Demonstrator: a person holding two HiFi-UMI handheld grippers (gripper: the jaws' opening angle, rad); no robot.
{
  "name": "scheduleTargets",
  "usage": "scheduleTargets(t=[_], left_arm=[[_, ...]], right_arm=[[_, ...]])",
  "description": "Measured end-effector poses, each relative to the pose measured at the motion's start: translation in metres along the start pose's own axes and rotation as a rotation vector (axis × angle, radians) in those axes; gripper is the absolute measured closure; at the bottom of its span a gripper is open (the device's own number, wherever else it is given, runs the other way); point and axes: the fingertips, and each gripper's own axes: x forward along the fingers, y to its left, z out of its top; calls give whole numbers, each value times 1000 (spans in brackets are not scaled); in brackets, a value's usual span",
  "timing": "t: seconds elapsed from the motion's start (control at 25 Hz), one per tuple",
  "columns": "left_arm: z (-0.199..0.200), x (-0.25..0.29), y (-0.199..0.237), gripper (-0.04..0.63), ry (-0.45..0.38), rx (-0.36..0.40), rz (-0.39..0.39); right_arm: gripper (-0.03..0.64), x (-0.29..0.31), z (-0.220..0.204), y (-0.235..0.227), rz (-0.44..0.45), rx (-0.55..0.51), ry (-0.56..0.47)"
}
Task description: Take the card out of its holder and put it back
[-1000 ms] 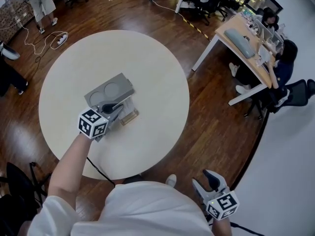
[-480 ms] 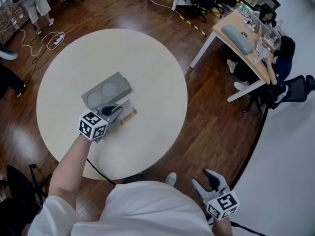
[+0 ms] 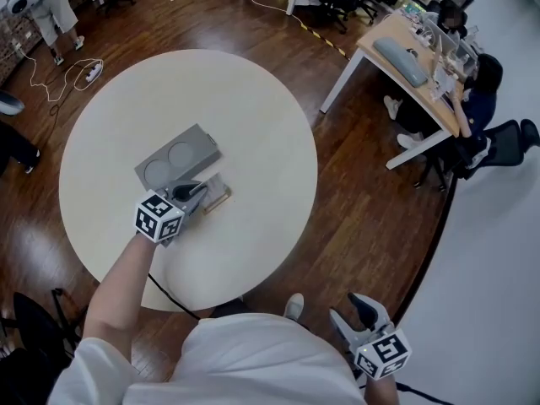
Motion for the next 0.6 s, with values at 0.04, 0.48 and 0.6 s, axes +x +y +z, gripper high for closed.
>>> scheduleTargets(t=[0.04,0.48,0.6], left_arm=[[-3,1,0,580,10,2,-3],[-7,3,1,514,38,12,17],[-3,-5,3,485,23,17,58]], right_arm=[[403,-1,-1,1,-1,1,1],[402,-2,-4,9,19,4,15],[402,-3,-6,10,42,-8,28]])
